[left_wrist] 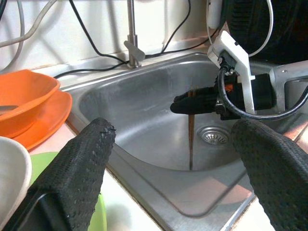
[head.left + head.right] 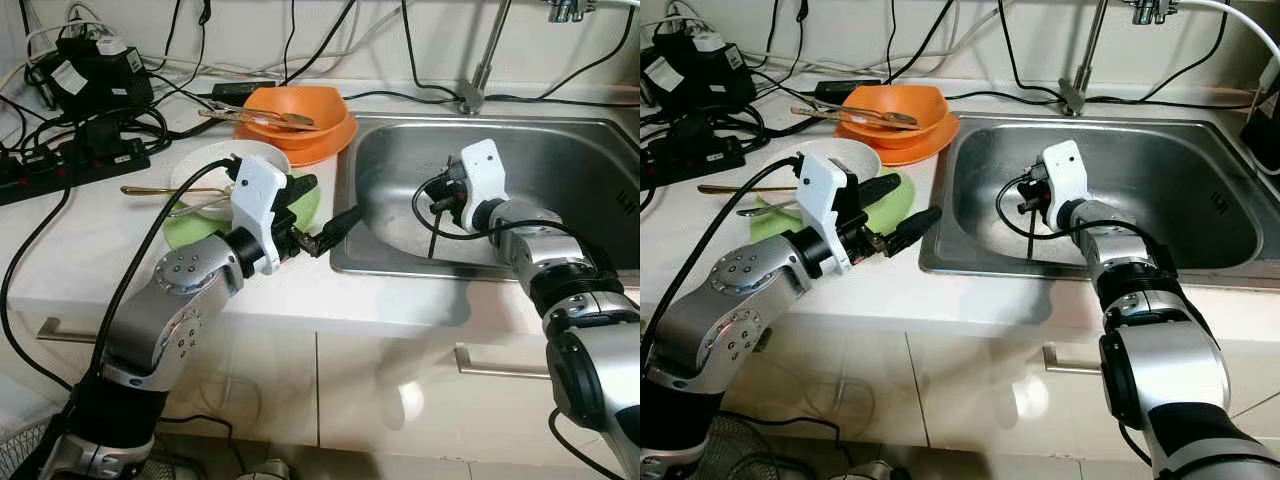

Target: Kitchen organization

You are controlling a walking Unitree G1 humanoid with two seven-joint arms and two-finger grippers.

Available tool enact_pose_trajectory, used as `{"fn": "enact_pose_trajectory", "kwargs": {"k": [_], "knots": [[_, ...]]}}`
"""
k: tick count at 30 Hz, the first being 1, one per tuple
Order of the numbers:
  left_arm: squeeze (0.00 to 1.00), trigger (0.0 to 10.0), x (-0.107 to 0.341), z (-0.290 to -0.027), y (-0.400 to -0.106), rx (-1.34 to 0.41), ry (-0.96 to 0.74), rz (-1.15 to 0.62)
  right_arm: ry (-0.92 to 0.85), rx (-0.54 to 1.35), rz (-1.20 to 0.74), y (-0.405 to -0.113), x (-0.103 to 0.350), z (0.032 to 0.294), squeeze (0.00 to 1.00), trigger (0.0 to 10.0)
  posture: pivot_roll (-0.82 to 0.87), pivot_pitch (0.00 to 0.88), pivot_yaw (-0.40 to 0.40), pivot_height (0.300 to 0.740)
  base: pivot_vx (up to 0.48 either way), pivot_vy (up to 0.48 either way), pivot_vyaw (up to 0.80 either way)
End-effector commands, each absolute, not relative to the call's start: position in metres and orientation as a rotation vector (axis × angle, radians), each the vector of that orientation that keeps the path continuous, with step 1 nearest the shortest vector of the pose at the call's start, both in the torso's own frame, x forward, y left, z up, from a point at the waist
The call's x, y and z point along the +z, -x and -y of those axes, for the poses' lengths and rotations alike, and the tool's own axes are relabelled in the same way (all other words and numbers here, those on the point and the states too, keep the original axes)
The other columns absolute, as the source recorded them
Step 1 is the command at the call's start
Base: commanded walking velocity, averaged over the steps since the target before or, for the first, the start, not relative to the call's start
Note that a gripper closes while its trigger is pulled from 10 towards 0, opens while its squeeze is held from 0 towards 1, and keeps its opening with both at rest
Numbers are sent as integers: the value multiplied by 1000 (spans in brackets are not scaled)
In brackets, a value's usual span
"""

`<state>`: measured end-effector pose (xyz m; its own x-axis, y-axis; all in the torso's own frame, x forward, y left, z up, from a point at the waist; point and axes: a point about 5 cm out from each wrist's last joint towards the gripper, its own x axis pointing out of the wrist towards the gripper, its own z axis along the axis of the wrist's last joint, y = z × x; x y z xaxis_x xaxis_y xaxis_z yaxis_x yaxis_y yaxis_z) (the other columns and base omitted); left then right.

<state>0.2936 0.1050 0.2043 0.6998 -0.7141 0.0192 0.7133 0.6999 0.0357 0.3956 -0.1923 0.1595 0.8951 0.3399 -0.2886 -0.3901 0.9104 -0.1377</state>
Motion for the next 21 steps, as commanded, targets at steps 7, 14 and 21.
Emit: {"fn": "enact_pose_trajectory", "kwargs": {"k": [7,14,21], "knots": [[0,10000,205,-103,-291,-793,-24,36,165,404,-241,-398,163,187,1000,10000,132,39,34,740,0,0,0],[0,10000,209,-105,-296,-753,-41,73,101,416,-209,-398,166,183,1000,10000,117,37,39,740,0,0,0],[0,10000,223,-115,-304,-616,-105,191,-61,439,-85,-400,183,176,1000,10000,108,35,30,740,0,0,0]]}}
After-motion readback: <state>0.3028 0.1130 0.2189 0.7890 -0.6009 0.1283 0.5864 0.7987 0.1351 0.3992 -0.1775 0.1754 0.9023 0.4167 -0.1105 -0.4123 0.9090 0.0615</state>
